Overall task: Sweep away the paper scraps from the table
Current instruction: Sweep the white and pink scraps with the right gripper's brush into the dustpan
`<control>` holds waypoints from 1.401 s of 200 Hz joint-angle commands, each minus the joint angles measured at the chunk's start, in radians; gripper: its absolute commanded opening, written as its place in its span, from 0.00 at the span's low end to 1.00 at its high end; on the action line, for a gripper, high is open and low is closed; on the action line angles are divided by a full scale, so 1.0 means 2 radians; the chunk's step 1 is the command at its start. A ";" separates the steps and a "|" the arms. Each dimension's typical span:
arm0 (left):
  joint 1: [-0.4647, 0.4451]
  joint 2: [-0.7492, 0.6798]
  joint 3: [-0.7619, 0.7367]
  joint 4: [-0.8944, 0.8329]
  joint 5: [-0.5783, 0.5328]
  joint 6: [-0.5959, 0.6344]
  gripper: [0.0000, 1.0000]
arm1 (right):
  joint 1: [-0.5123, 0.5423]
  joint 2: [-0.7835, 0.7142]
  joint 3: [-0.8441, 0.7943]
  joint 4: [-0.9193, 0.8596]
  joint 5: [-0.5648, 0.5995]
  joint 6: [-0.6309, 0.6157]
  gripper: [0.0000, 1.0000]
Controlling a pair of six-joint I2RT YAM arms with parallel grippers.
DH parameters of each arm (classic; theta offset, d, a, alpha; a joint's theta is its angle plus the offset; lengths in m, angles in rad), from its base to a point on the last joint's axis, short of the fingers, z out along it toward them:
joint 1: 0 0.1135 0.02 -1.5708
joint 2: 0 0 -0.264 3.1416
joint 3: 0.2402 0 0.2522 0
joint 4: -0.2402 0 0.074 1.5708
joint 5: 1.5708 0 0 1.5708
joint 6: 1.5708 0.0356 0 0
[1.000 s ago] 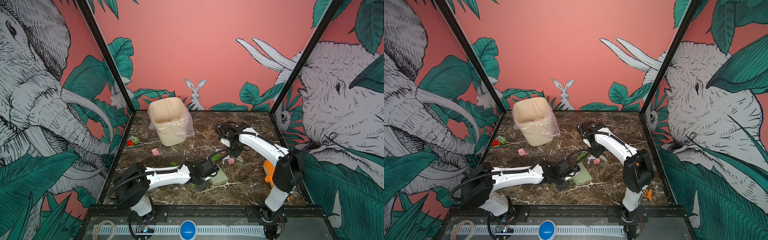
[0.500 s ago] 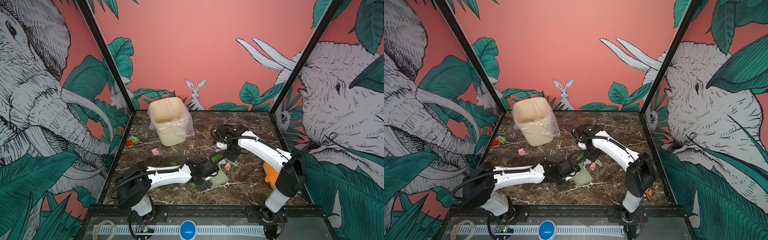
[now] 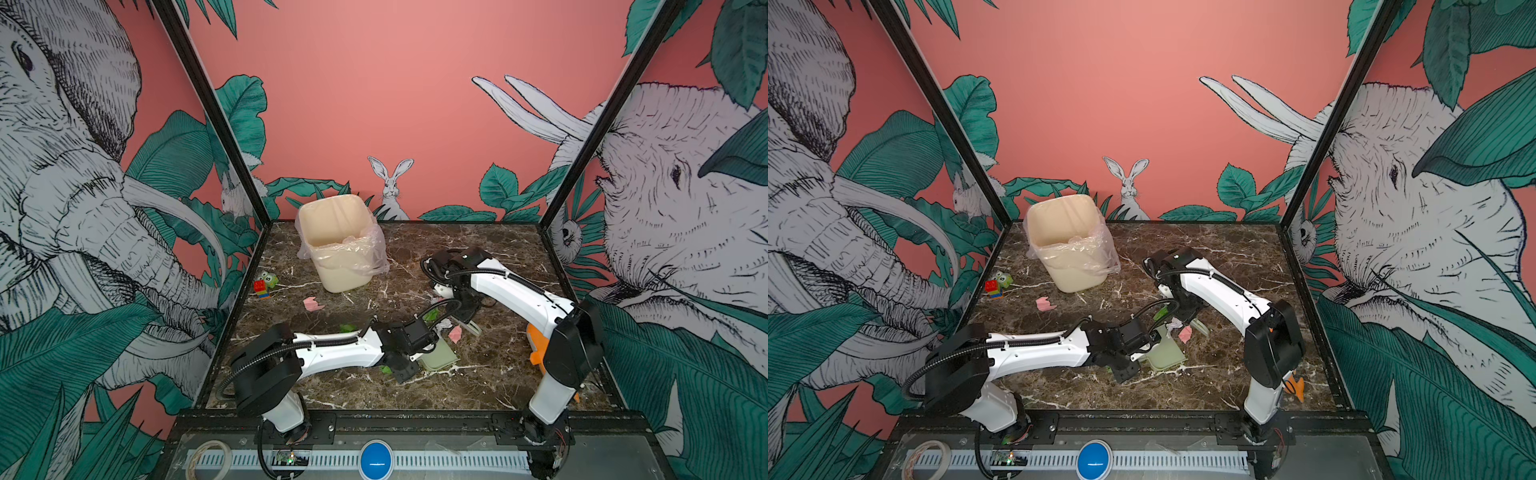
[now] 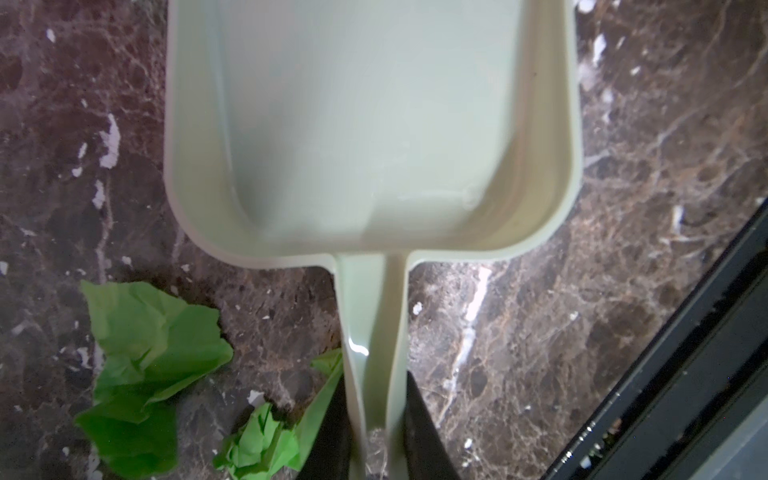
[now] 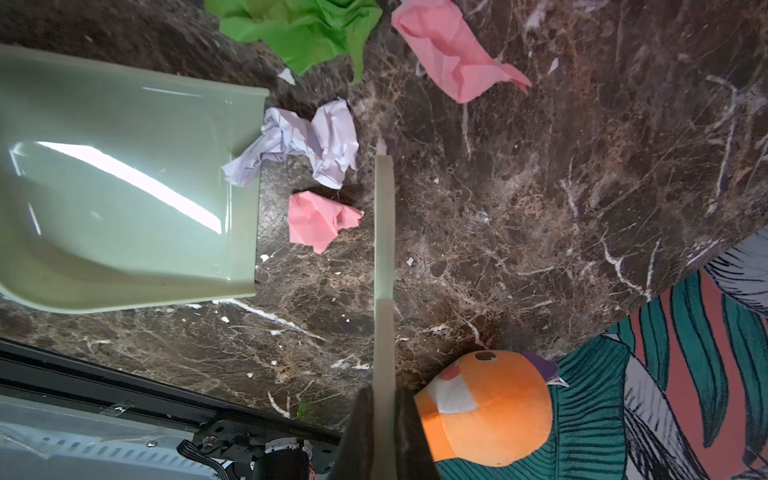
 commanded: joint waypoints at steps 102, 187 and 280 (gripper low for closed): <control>-0.001 0.003 0.004 -0.007 0.004 -0.011 0.00 | 0.040 -0.067 0.011 -0.025 -0.140 0.048 0.00; -0.001 0.008 0.008 -0.005 0.009 -0.007 0.00 | 0.007 -0.055 -0.005 -0.031 -0.052 0.067 0.00; -0.001 0.011 0.011 -0.005 0.010 -0.006 0.00 | 0.040 -0.005 0.027 0.005 -0.101 0.072 0.00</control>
